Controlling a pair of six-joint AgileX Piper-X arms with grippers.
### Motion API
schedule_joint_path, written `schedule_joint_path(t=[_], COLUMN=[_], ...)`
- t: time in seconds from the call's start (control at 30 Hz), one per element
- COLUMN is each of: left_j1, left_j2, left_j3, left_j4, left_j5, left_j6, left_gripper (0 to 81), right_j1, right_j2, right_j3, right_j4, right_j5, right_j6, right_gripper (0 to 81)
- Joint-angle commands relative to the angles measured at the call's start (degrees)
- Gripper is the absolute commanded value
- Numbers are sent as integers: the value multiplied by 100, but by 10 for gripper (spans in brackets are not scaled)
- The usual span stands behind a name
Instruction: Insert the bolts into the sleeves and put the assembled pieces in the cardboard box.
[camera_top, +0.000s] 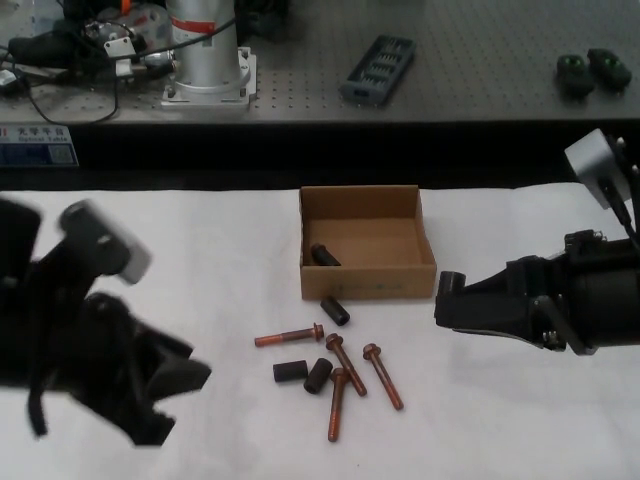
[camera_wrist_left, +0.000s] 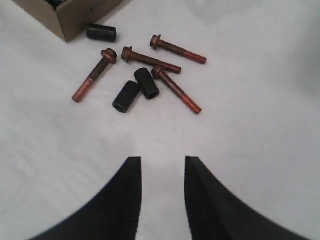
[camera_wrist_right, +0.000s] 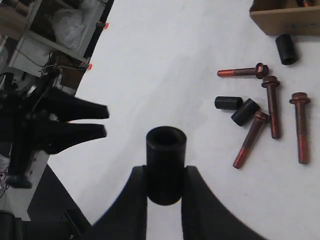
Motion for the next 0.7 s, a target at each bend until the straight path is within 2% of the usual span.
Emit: schedule_joint_path(t=[0.0, 0.13, 0.3, 0.4, 0.53, 0.67], left_j1=[-23, -23, -96, -281, -653, -971], left_j2=[357, 1263, 2214, 2712, 3132, 3414], left_j3=[-524, -1230, -2111, -2584, -2945, -3093], left_j4=[19, 43, 341, 708, 811, 818], left_j5=[-79, -59, -62, -264, -281, -878], left_j6=[755, 1583, 1967, 2209, 2704, 3133], left_gripper=[221, 223, 265, 298, 295, 295], right_j1=[-5, -5, -5, -5, -5, -5], right_j2=[-71, -71, -71, -71, -71, -71], right_j3=[-18, -18, -18, -18, -18, -18], right_j4=[-8, -8, -8, -8, -8, -8], right_j5=[-143, -246, -258, -258, -269, -487], right_j6=[-130, -259, -510, -581, -685, -685], right_gripper=[15, 15, 15, 15, 15, 15])
